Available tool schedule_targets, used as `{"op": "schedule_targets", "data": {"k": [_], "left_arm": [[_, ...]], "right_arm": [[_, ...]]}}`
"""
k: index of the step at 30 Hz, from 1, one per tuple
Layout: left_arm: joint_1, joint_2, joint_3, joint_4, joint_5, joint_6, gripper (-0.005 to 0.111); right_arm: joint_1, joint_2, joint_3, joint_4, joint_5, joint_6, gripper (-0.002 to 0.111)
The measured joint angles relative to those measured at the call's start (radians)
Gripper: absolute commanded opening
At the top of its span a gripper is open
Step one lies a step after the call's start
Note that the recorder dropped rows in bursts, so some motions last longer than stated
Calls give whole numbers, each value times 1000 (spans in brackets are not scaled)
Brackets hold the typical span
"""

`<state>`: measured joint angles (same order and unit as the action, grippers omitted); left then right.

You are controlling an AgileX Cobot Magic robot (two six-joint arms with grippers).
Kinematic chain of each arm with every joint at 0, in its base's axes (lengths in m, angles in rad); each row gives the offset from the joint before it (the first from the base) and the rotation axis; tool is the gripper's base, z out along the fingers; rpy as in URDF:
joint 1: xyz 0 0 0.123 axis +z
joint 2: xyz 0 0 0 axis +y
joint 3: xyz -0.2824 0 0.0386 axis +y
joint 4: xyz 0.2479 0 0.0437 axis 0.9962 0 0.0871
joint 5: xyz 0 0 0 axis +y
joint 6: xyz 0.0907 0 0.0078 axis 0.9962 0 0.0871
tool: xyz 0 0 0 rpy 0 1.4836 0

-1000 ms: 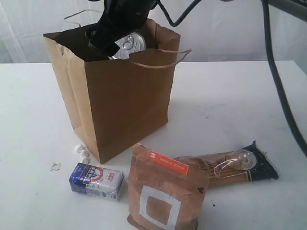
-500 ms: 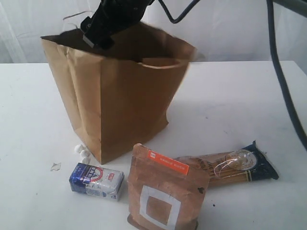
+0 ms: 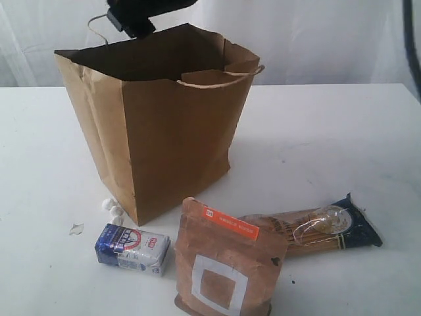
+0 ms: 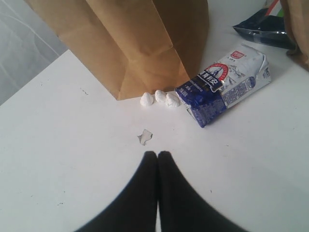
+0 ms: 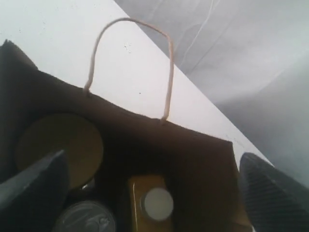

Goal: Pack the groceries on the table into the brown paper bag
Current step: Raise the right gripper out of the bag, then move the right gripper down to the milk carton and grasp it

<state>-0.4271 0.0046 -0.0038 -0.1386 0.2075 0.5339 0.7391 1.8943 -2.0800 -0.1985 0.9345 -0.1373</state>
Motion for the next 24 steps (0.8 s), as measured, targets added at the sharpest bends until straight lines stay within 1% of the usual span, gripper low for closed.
{"op": "schedule_targets", "data": {"k": [6,9,12,14,16,19,24], "left_arm": [[0,0,0,0,0,0,0],[0,0,0,0,0,0,0],[0,0,0,0,0,0,0],[0,0,0,0,0,0,0],[0,0,0,0,0,0,0],[0,0,0,0,0,0,0],[0,0,0,0,0,0,0]], "right_arm": [[14,-69,-1,-19,182,4,69],[23,-105,-1,-21,219,4,63],[32,-148,-1,-21,230,11,51],[40,-172,-1,-25,244,21,41],[57,-194,-2,-27,266,25,30],[100,-223,-2,-27,277,27,18],[185,-265,30,-24,286,29,6]]}}
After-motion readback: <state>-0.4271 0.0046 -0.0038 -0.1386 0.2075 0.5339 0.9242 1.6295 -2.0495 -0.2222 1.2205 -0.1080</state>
